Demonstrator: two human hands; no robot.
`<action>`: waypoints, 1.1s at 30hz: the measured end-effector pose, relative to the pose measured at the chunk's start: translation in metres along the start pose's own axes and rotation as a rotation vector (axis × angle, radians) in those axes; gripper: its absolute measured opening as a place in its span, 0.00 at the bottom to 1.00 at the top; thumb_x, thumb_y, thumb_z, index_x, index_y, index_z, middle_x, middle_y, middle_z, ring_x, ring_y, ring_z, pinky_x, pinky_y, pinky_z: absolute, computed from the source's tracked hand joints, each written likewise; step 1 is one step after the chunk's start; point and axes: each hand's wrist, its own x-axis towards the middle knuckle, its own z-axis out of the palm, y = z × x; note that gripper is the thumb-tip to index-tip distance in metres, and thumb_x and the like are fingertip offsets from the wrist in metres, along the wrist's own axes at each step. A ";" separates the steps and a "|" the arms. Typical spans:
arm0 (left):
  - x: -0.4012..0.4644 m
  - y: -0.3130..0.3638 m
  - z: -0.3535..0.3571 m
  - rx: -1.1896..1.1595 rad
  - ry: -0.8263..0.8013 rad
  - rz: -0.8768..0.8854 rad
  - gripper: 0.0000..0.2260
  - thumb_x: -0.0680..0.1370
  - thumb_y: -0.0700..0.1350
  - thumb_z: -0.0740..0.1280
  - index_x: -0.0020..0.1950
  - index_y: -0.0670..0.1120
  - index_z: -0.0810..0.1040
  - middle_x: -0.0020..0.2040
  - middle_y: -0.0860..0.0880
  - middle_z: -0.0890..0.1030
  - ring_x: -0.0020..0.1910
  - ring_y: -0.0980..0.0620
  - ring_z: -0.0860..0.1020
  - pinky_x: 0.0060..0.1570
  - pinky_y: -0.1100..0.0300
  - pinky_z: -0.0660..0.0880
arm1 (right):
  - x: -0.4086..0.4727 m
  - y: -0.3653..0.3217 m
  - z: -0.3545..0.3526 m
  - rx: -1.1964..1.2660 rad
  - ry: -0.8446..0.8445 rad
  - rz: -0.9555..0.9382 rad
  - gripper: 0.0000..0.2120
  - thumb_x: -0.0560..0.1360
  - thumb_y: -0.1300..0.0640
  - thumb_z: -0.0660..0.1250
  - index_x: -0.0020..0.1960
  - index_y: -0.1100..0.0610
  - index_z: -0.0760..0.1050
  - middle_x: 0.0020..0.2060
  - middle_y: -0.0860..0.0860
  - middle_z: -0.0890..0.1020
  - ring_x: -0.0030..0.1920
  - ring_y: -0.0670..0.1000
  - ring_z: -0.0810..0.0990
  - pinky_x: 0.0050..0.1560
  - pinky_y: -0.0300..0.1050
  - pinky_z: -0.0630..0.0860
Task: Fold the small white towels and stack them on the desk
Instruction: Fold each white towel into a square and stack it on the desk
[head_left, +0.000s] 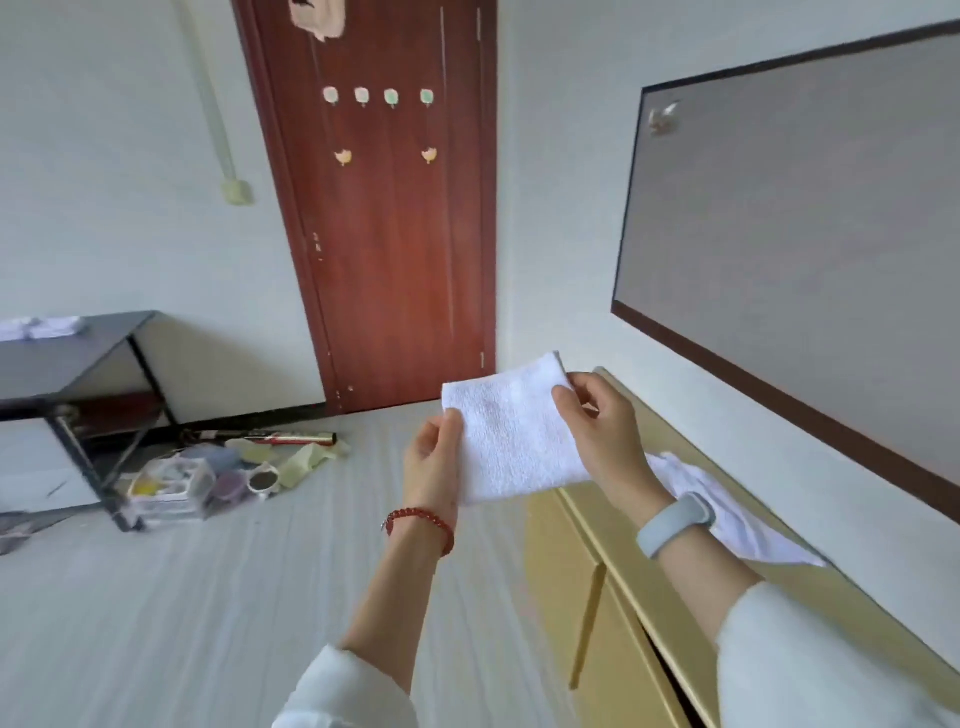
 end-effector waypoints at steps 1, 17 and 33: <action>0.013 0.012 -0.028 0.081 0.073 0.076 0.12 0.78 0.48 0.62 0.36 0.47 0.68 0.32 0.54 0.69 0.32 0.58 0.67 0.32 0.65 0.67 | 0.006 -0.002 0.035 0.013 -0.024 -0.011 0.05 0.76 0.61 0.63 0.41 0.54 0.73 0.33 0.46 0.74 0.31 0.43 0.68 0.35 0.31 0.66; 0.232 0.179 -0.461 0.442 0.662 0.366 0.07 0.77 0.45 0.63 0.39 0.46 0.75 0.35 0.53 0.76 0.36 0.57 0.73 0.36 0.66 0.69 | 0.075 -0.077 0.571 0.167 -0.373 -0.138 0.03 0.77 0.59 0.62 0.47 0.57 0.74 0.29 0.44 0.72 0.30 0.38 0.71 0.33 0.30 0.67; 0.549 0.302 -0.755 0.764 0.962 0.364 0.06 0.78 0.48 0.62 0.48 0.47 0.76 0.35 0.54 0.74 0.37 0.53 0.72 0.36 0.62 0.66 | 0.239 -0.086 1.025 0.100 -0.538 -0.168 0.09 0.78 0.54 0.60 0.54 0.58 0.72 0.32 0.43 0.74 0.35 0.52 0.75 0.39 0.52 0.73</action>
